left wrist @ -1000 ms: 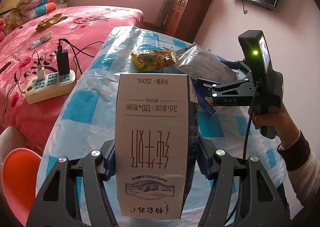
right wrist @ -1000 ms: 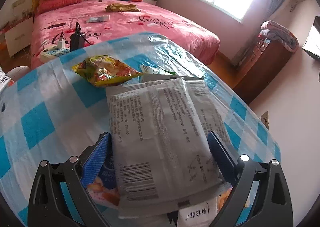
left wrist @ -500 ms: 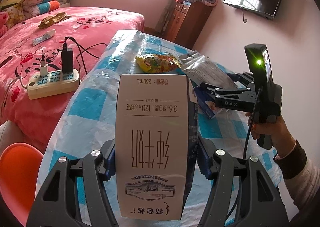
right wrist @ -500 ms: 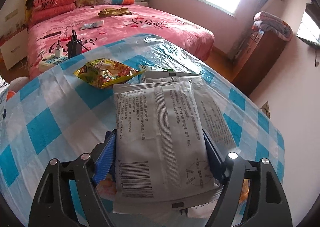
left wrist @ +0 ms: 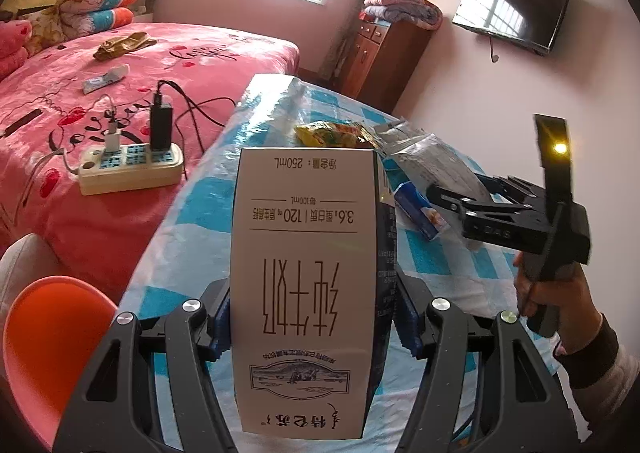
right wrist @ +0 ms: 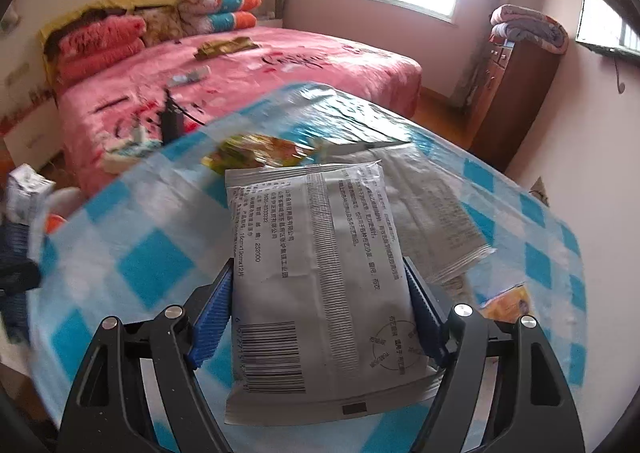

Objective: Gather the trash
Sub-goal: 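Carry both items over the orange bucket and open both grippers, then move both tools back over the table toward the remaining trash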

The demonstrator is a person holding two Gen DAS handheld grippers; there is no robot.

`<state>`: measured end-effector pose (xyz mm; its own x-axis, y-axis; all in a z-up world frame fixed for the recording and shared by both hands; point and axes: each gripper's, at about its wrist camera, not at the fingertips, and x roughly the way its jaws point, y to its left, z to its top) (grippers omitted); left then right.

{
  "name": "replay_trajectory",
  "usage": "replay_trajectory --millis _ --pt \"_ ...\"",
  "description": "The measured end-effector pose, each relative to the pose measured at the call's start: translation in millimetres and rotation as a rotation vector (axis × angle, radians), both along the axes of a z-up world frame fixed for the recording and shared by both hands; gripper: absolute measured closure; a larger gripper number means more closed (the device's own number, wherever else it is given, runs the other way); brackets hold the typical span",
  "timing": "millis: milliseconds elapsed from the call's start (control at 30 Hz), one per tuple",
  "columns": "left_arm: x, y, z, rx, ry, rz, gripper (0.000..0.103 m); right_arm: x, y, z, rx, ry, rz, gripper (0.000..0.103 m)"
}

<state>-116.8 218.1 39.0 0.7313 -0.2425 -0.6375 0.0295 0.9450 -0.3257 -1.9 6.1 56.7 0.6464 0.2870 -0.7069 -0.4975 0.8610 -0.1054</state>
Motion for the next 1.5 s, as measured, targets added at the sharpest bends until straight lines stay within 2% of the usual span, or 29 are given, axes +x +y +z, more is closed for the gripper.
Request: replay_trajectory --millis 267,533,867,1033,1067,1133,1167,1267,1500 --pt "-26 35 1 0.006 -0.005 0.08 0.039 -33 40 21 0.119 0.055 0.115 0.025" --pt "-63 89 -6 0.026 0.024 0.222 0.039 -70 111 37 0.159 0.09 0.297 0.025" --pt "-99 144 -25 0.053 0.07 0.378 0.039 -117 206 23 0.106 0.131 0.512 0.025" --pt "-111 164 -42 0.033 0.118 0.435 0.039 -137 245 11 0.075 0.149 0.591 0.025" --pt "-112 169 -48 0.029 0.135 0.452 0.038 -138 251 7 0.069 0.152 0.601 0.025" --pt "-114 180 -58 0.015 0.178 0.491 0.027 -143 263 1 0.056 0.157 0.622 0.024" --pt "-115 184 -62 0.012 0.196 0.513 0.02 -145 268 -1 0.048 0.153 0.629 0.022" --pt "-119 194 -72 0.005 0.235 0.558 0.019 -149 274 -8 0.037 0.148 0.646 0.013" --pt "-123 198 -74 0.008 0.237 0.591 0.018 -146 255 -4 0.08 0.145 0.608 0.009"
